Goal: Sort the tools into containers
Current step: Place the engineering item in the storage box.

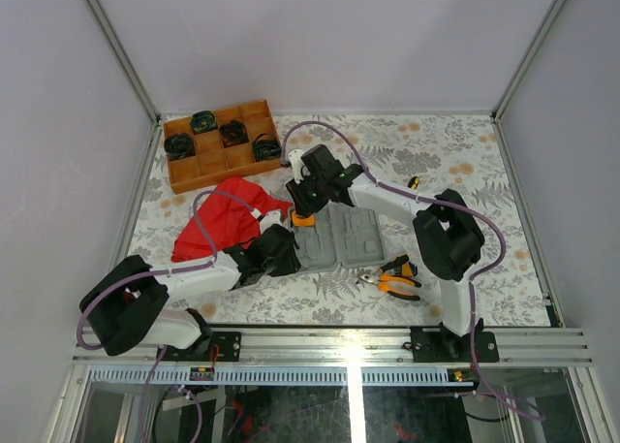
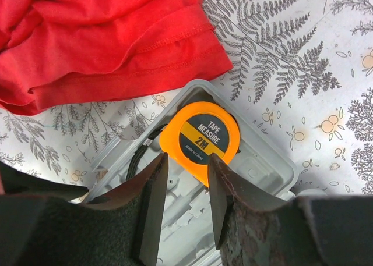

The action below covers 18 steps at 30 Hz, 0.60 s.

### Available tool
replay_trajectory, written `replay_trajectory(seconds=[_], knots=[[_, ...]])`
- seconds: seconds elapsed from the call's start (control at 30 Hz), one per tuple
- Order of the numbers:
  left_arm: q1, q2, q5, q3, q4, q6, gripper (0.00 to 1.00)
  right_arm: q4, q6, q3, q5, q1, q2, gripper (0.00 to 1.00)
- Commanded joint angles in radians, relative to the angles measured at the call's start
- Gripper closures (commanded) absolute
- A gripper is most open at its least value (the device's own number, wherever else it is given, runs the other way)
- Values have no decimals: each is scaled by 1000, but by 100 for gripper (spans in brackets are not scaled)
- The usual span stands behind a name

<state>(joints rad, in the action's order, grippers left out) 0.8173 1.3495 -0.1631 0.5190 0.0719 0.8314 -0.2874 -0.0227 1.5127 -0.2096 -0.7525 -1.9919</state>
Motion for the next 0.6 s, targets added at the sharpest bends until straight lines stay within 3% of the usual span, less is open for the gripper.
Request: replay_trajectory(seconds=[0.0, 0.57], knots=[[3, 26, 17, -13, 8, -5, 68, -67, -41, 74, 42, -9, -39, 59], [3, 33, 19, -10, 8, -6, 69, -150, -50, 128, 85, -23, -143, 58]])
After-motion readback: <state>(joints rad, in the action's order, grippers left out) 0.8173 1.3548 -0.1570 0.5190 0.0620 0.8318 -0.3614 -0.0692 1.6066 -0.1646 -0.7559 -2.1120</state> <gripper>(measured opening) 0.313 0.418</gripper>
